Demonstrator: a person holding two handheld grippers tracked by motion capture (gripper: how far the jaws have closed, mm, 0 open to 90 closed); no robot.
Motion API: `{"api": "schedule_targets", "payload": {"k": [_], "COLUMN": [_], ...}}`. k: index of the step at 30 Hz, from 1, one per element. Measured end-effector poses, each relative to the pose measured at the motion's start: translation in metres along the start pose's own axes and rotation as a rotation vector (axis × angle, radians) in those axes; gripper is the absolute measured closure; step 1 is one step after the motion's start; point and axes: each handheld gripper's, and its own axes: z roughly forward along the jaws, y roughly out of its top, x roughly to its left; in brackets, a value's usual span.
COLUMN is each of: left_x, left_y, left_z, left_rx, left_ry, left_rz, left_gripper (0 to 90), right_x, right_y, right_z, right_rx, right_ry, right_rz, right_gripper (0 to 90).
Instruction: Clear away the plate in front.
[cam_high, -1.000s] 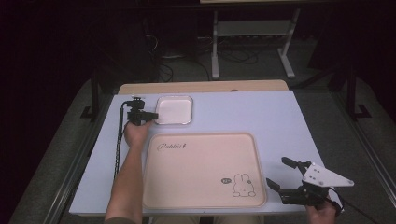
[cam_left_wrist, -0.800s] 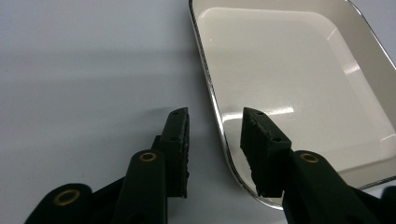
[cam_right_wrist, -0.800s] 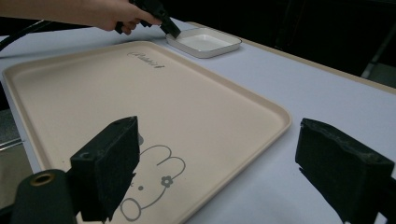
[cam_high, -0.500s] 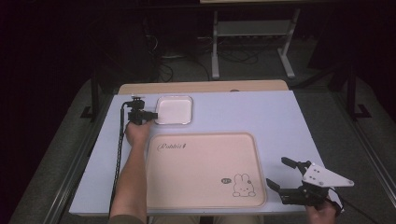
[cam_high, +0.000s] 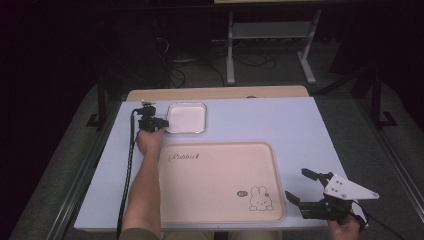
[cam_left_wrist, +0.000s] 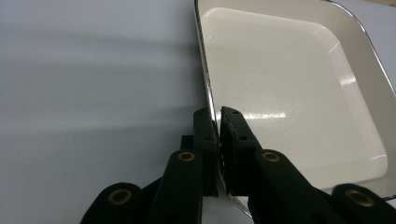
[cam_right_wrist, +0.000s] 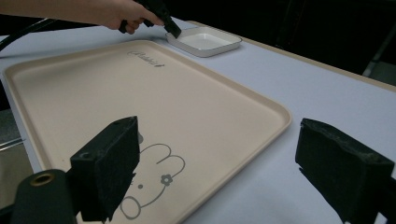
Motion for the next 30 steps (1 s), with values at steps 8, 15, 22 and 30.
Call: {"api": "schedule_targets", "payload": {"k": [8,15,22,30], "left_x": [0.003,0.004,0.004,0.007], "left_y": [0.000,0.000,0.002,0.007], "left_z": [0.001,0.000,-0.003,-0.018], "left_rx": [-0.018,-0.033,-0.059,-0.110], "left_ry": [-0.047,-0.063,-0.109,-0.141], "left_rz": [-0.063,-0.105,-0.135,-0.168], "left_gripper": [88.8,89.0,89.0,89.0], "right_x": [-0.001,-0.002,-0.002,-0.002], "right_y": [-0.001,-0.001,-0.001,-0.002], "right_z": [0.000,-0.001,-0.001,-0.001], "right_rx": [-0.001,-0.006,-0.009,-0.008], "right_ry": [-0.001,-0.002,-0.002,-0.005], "right_rz": [0.005,0.009,0.015,0.017], "right_gripper": [12.9,12.9,12.9,12.9]}}
